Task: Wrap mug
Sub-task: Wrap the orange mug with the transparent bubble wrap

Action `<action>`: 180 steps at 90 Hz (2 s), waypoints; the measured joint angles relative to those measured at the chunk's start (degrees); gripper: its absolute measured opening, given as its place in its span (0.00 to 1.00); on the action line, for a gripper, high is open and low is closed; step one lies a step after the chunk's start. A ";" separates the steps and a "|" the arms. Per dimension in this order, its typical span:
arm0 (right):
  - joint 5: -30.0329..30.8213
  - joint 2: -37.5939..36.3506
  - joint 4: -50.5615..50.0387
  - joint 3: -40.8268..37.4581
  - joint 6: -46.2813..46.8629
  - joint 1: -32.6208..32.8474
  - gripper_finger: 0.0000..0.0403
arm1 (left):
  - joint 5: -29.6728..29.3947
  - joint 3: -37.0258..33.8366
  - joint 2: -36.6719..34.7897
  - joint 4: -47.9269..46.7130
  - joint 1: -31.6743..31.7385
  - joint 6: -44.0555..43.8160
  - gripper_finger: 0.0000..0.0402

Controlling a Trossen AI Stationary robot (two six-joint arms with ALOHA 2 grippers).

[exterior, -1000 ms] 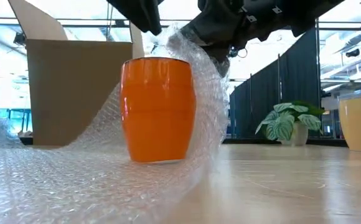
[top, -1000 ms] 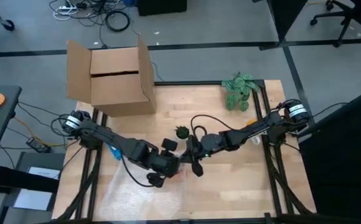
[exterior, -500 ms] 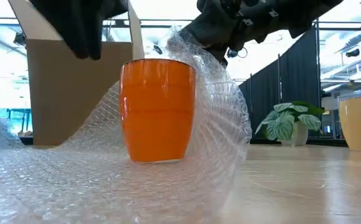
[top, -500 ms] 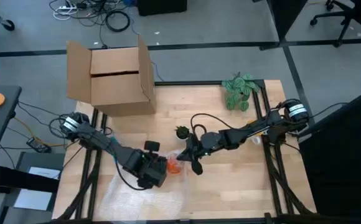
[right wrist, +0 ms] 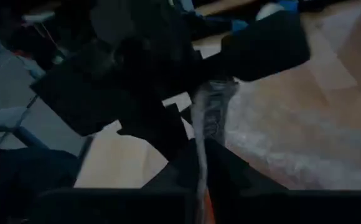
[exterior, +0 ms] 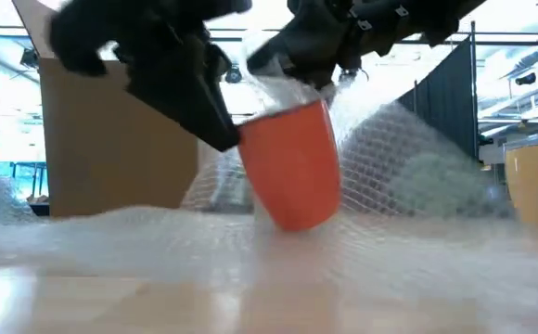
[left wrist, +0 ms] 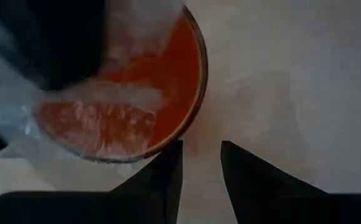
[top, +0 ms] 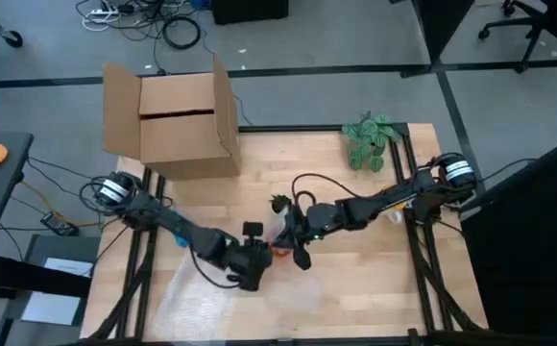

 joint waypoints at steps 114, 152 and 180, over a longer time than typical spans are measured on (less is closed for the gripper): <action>3.12 0.07 -28.90 5.25 5.72 -1.25 0.00 | -6.27 7.47 -0.15 0.17 5.88 6.95 0.24; 2.02 1.66 -38.66 9.78 3.54 -0.46 0.00 | -3.19 2.63 2.35 13.76 5.66 5.87 0.24; 0.68 3.11 -38.41 9.91 2.54 -0.39 0.02 | -2.89 2.58 2.60 16.99 5.69 8.59 0.24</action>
